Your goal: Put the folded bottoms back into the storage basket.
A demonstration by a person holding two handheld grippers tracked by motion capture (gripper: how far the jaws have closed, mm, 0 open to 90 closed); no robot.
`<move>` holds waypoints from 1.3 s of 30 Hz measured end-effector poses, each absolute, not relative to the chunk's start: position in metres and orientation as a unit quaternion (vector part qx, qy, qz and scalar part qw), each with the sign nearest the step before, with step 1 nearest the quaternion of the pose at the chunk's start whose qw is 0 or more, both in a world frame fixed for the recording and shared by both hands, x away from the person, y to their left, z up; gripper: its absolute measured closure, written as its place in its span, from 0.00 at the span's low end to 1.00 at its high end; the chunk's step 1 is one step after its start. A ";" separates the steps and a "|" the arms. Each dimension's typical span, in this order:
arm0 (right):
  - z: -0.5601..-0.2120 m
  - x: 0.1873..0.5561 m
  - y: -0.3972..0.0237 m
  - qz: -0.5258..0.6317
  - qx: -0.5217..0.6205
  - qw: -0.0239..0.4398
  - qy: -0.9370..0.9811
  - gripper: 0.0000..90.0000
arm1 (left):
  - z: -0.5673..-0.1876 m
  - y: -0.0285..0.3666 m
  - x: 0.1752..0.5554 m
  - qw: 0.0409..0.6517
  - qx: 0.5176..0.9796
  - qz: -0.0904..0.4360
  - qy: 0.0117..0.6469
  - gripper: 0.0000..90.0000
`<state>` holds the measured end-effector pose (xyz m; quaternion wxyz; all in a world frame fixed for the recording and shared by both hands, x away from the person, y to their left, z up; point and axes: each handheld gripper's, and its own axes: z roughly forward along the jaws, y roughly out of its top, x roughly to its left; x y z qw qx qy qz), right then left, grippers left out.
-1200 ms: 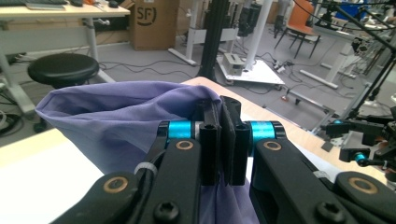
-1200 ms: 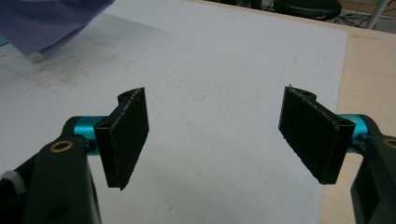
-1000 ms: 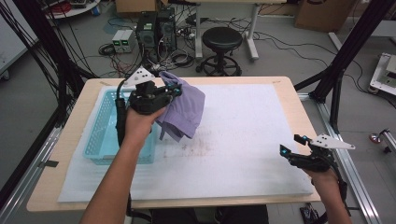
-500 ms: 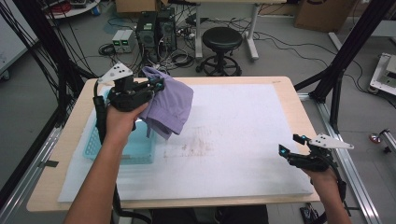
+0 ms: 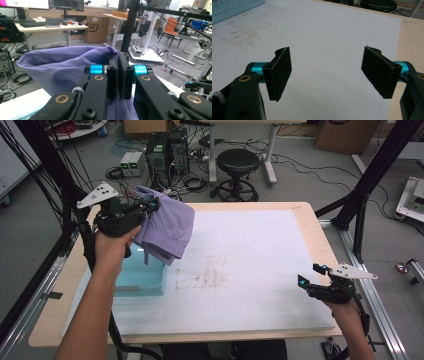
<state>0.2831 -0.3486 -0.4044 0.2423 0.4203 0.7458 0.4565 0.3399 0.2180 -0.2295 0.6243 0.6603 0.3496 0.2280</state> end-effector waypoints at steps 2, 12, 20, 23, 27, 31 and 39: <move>-0.405 0.283 -0.349 0.456 0.420 0.242 0.746 0.27 | -0.229 0.220 0.339 0.626 0.658 0.229 0.350 0.96; -0.406 0.284 -0.347 0.454 0.419 0.240 0.749 0.27 | -0.219 0.241 0.333 0.639 0.642 0.237 0.352 0.96; -0.406 0.284 -0.346 0.454 0.419 0.240 0.749 0.27 | -0.218 0.254 0.330 0.636 0.638 0.242 0.360 0.96; -0.406 0.284 -0.346 0.454 0.419 0.240 0.749 0.27 | -0.220 0.257 0.330 0.635 0.636 0.242 0.364 0.96; -0.406 0.284 -0.346 0.453 0.420 0.240 0.749 0.27 | -0.222 0.260 0.330 0.634 0.636 0.242 0.367 0.96; -0.406 0.284 -0.346 0.452 0.420 0.239 0.750 0.27 | -0.228 0.262 0.331 0.632 0.636 0.239 0.373 0.96; -0.406 0.284 -0.345 0.451 0.418 0.241 0.751 0.27 | -0.245 0.273 0.335 0.631 0.629 0.231 0.390 0.96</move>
